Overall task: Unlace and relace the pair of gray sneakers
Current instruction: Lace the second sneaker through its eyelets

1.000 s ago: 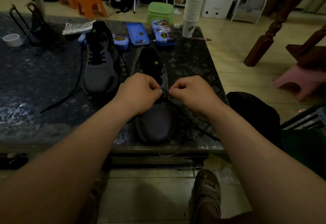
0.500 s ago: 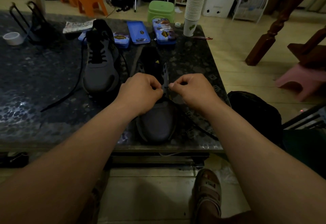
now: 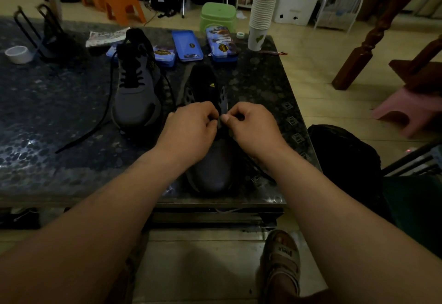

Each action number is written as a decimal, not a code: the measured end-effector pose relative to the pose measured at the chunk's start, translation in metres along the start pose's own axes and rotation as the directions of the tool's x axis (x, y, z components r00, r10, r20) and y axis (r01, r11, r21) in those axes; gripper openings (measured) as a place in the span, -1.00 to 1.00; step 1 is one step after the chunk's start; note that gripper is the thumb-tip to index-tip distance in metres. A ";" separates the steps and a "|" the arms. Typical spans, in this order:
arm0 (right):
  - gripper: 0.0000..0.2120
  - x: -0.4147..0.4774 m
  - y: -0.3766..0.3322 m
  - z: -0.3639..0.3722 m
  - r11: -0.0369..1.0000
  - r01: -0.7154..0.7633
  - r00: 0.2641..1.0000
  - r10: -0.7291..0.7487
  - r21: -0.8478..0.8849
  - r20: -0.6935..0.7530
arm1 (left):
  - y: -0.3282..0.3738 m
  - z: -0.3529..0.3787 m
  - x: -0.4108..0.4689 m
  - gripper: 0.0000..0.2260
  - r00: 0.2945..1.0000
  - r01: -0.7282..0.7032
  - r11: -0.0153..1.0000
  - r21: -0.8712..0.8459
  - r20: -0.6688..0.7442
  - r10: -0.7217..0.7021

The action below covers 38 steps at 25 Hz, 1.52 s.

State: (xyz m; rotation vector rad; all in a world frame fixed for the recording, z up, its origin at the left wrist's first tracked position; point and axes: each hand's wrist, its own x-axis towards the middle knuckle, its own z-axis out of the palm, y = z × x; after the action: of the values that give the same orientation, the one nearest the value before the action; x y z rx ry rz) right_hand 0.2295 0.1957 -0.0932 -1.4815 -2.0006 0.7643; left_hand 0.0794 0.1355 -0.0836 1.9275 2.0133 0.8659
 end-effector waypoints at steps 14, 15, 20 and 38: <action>-0.69 -0.018 -0.017 -0.008 0.991 -0.099 0.984 0.084 0.092 0.160 | 0.001 -0.008 0.013 -0.92 0.990 0.055 0.996 0.068 0.127 -0.063; -0.67 -0.018 -0.020 -0.005 0.994 -0.092 0.987 0.084 0.055 0.135 | 0.000 -0.010 0.012 -0.92 0.992 0.035 0.996 0.078 0.116 -0.044; -0.64 -0.019 -0.028 0.008 0.996 -0.066 0.998 0.067 -0.057 0.008 | -0.008 -0.017 0.006 -0.87 0.998 0.061 0.997 -0.053 0.008 -0.060; -0.65 -0.018 -0.026 0.011 0.989 -0.063 0.998 0.063 -0.136 -0.003 | -0.023 -0.061 0.000 -0.75 0.982 0.094 0.917 0.389 0.114 -0.149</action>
State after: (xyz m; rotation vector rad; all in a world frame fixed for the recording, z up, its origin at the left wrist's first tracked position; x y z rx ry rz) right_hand 0.2095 0.1705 -0.0840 -1.6282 -2.0506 0.6654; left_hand 0.0271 0.1208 -0.0477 1.9539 2.3160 0.3080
